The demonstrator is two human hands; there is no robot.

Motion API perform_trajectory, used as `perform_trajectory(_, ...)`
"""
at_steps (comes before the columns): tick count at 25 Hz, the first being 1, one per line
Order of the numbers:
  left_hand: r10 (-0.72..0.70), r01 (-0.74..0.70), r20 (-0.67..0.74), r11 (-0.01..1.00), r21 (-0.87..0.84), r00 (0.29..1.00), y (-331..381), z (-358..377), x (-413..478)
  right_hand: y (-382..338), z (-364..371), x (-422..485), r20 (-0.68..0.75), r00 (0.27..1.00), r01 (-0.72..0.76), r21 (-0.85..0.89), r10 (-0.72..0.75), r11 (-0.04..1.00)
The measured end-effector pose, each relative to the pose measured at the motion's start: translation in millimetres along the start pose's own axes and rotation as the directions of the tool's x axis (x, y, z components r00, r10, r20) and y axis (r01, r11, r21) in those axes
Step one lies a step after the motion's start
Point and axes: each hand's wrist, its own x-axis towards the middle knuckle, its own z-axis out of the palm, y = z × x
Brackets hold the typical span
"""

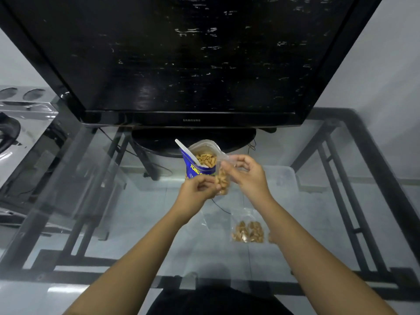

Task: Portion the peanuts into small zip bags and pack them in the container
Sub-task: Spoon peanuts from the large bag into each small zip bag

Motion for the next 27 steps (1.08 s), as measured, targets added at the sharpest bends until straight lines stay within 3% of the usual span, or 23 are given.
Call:
perform_trajectory(4,-0.133,0.136,0.072,0.990,-0.043,0.989,-21.7,2.3,-5.9,21.8,-20.6,-3.0,0.147,0.988,-0.044,-0.053,0.052,0.998)
perform_trajectory(7,-0.235,0.234,0.102,0.972,0.029,0.966,-46.3,5.4,-13.8,42.3,-28.1,-7.8,0.126,0.989,-0.043,-0.237,0.075,0.970)
perform_trajectory(12,-0.304,0.323,-0.109,0.904,0.279,0.946,-88.2,21.7,-29.6,90.9,-25.6,-17.6,0.085,0.991,-0.039,-0.551,0.103,0.834)
perform_trajectory(19,-0.195,0.201,-0.088,0.696,0.689,0.977,-105.7,39.5,-29.2,121.1,-14.3,-19.2,0.118,0.987,0.021,-0.779,0.114,0.626)
perform_trajectory(23,-0.057,0.155,-0.156,0.659,0.736,0.986,-98.7,18.9,-26.6,120.4,-11.3,-20.8,0.154,0.988,0.118,-0.799,0.012,0.589)
perform_trajectory(27,0.110,0.112,-0.232,0.635,0.765,0.966,-100.9,-25.6,-11.4,111.3,12.6,-24.6,0.226,0.971,0.227,-0.756,-0.079,0.614)
